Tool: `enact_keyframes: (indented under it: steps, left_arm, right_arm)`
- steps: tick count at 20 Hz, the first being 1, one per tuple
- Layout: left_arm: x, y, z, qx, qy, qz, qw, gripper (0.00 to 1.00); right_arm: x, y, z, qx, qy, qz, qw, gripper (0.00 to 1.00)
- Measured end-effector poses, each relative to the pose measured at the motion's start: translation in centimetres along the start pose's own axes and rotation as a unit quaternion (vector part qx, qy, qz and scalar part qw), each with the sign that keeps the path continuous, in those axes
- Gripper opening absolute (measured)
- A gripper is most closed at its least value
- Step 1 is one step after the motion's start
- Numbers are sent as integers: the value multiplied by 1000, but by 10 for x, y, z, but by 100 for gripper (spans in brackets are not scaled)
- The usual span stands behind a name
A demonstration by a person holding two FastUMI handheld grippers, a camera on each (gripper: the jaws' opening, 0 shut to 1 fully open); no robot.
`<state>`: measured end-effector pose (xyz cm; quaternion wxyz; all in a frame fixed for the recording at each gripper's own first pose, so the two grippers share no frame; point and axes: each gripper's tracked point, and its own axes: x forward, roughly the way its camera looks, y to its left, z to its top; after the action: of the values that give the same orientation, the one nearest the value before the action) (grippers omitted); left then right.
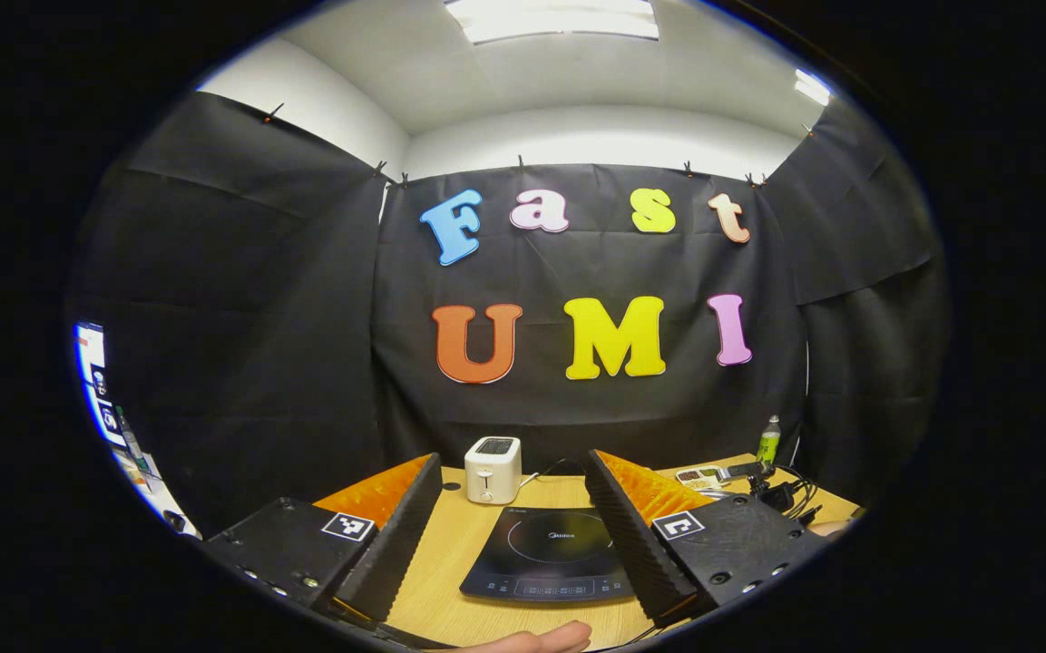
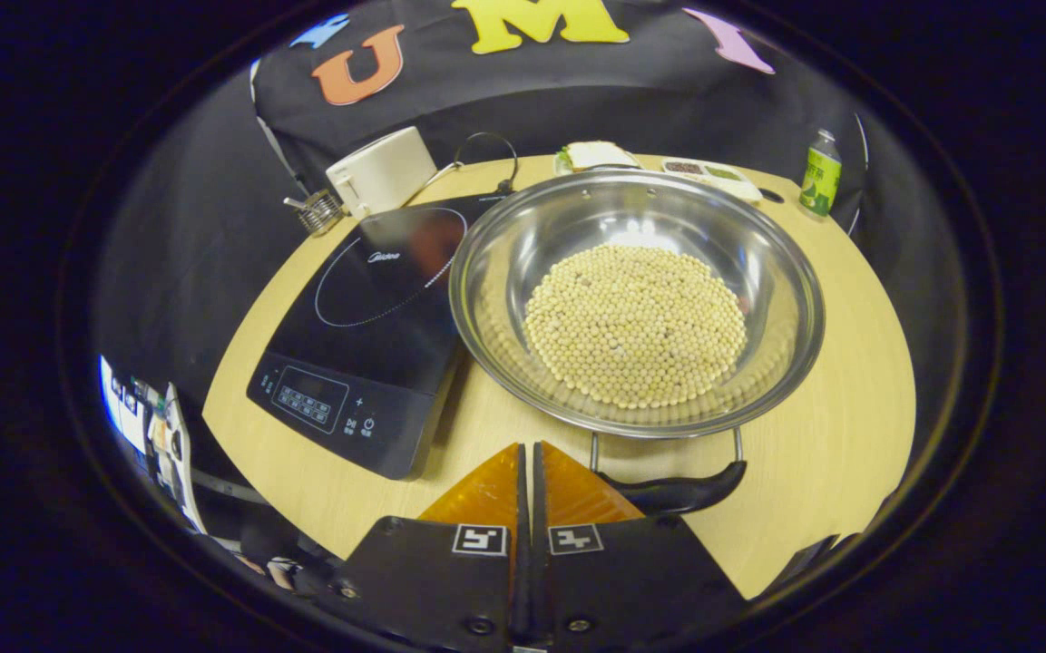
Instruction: First push the handle of the pot to place it horizontally, then grasp the pot with both hands and set it on the induction cooktop.
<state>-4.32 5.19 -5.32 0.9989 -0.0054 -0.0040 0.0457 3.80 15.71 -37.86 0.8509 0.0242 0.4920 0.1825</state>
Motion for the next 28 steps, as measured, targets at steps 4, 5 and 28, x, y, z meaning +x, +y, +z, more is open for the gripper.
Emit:
enact_keyframes:
  steps: [4,5,28]
  left_arm:
    - [1,2,0,5,-3,0,1000,95]
    - [1,0,0,3,-3,0,1000,95]
    - [1,-40,-2,1,3,-27,1000,95]
  right_arm:
    - [-6,-12,1,2,-8,4,1000,0]
    - [-6,-16,1,1,-9,1,1000,0]
    - [-22,-110,8,19,-41,-38,998,4]
